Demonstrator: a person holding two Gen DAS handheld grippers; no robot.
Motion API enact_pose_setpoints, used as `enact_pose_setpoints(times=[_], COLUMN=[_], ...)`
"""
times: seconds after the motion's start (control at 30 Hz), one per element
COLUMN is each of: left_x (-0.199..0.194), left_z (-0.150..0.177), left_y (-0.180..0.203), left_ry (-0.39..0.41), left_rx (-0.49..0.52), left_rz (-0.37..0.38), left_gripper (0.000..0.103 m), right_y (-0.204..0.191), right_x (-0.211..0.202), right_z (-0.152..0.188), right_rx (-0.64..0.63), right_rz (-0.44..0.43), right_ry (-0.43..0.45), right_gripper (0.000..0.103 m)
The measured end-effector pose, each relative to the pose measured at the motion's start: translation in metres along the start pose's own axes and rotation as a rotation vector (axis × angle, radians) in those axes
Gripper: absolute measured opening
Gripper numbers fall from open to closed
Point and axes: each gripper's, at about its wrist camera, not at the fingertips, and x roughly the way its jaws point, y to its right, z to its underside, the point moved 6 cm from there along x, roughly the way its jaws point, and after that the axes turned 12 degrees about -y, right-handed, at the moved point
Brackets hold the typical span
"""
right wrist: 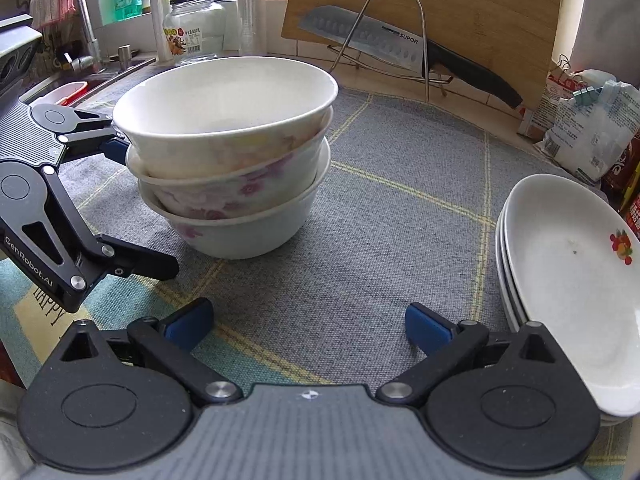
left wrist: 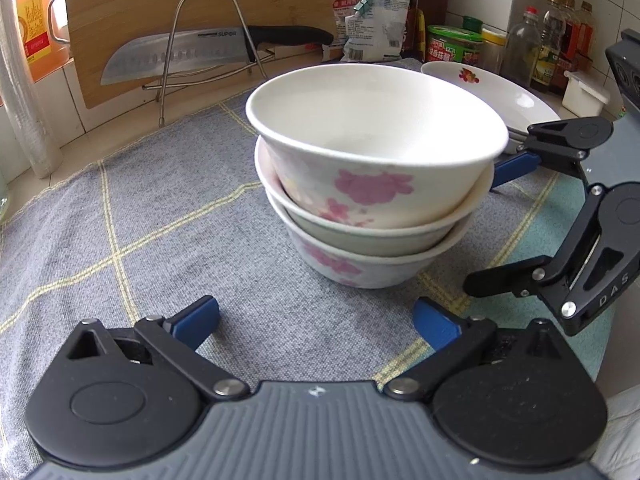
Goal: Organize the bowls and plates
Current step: 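Close the right tool on the bowl stack rim while the left tool grips its side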
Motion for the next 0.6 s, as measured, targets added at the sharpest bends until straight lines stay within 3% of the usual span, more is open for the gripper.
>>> enact_pose_setpoints(times=[0.27,0.6], left_x=[0.000,0.002], left_z=[0.000,-0.005], left_y=[0.000,-0.002], left_ry=[0.049,0.070], left_rx=[0.068,0.164], left_rz=[0.034,0.093], left_gripper=[0.103,0.103], right_y=[0.000,-0.001], right_x=[-0.001,0.005], right_z=[0.003,-0.010], right_rx=[0.004,0.023], right_rz=[0.003,0.013], right_ry=[0.025,-0.026], right_gripper=[0.103,0.103])
